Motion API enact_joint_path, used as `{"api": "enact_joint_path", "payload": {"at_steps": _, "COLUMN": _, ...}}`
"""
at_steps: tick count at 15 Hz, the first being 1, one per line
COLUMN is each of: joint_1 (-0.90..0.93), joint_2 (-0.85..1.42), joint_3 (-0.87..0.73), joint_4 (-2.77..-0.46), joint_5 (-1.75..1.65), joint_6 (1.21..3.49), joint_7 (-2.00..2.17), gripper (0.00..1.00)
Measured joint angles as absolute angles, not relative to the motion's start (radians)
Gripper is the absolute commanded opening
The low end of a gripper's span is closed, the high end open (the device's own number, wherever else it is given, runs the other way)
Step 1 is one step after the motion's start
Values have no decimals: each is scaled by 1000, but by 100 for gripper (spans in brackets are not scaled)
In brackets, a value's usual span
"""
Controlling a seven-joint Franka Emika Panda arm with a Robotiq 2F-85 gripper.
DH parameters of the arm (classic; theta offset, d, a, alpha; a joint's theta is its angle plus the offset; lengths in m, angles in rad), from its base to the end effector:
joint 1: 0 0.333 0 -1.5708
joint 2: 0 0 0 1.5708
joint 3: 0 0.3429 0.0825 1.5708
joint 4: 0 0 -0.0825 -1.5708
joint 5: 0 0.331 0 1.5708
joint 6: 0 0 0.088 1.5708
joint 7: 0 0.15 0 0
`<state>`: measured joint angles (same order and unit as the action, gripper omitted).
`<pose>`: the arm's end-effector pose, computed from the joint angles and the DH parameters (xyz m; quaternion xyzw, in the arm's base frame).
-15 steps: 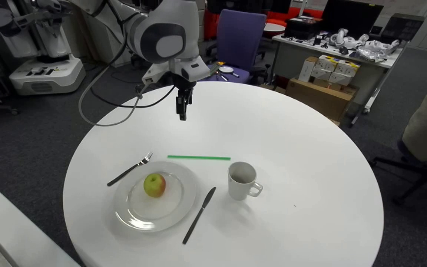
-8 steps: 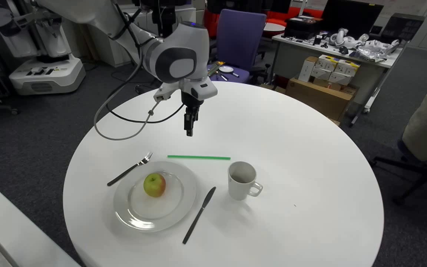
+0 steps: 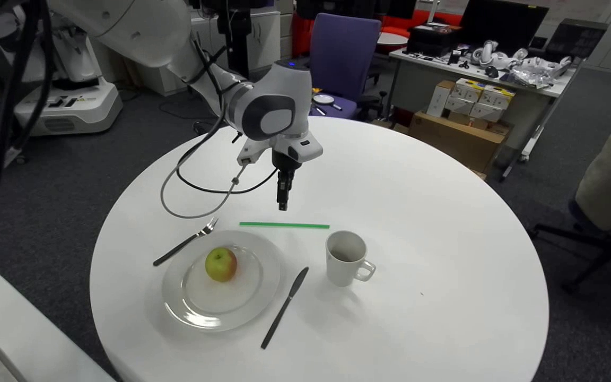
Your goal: Put the straw inside the cup
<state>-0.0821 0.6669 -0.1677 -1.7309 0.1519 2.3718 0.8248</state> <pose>0.6309 -0.1433 0.2162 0.8392 -0.5438 -0.0066 0.0014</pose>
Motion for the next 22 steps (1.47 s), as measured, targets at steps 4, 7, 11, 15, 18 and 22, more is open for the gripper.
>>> {"api": "enact_joint_path", "payload": {"at_steps": 4, "joint_1": -85, "joint_2": 722, "joint_3": -177, "joint_4": -1685, "joint_5": 152, "joint_6": 2371, "joint_7": 806, "gripper": 100}}
{"api": "enact_joint_path", "payload": {"at_steps": 7, "joint_1": -85, "joint_2": 740, "joint_3": -179, "joint_4": -1669, "joint_5": 152, "joint_6": 2371, "joint_7": 797, "gripper": 100}}
{"api": "enact_joint_path", "payload": {"at_steps": 11, "joint_1": -85, "joint_2": 748, "joint_3": -178, "joint_4": -1664, "joint_5": 153, "joint_6": 2371, "joint_7": 785, "gripper": 100}}
{"api": "enact_joint_path", "payload": {"at_steps": 15, "joint_1": -85, "joint_2": 748, "joint_3": -178, "joint_4": -1664, "joint_5": 153, "joint_6": 2371, "joint_7": 783, "gripper": 100}}
{"api": "enact_joint_path", "payload": {"at_steps": 18, "joint_1": -84, "joint_2": 750, "joint_3": -177, "joint_4": -1664, "joint_5": 153, "joint_6": 2373, "joint_7": 783, "gripper": 100}}
{"api": "enact_joint_path", "payload": {"at_steps": 22, "joint_1": -84, "joint_2": 758, "joint_3": -165, "joint_4": -1672, "joint_5": 168, "joint_6": 2382, "joint_7": 772, "gripper": 100}}
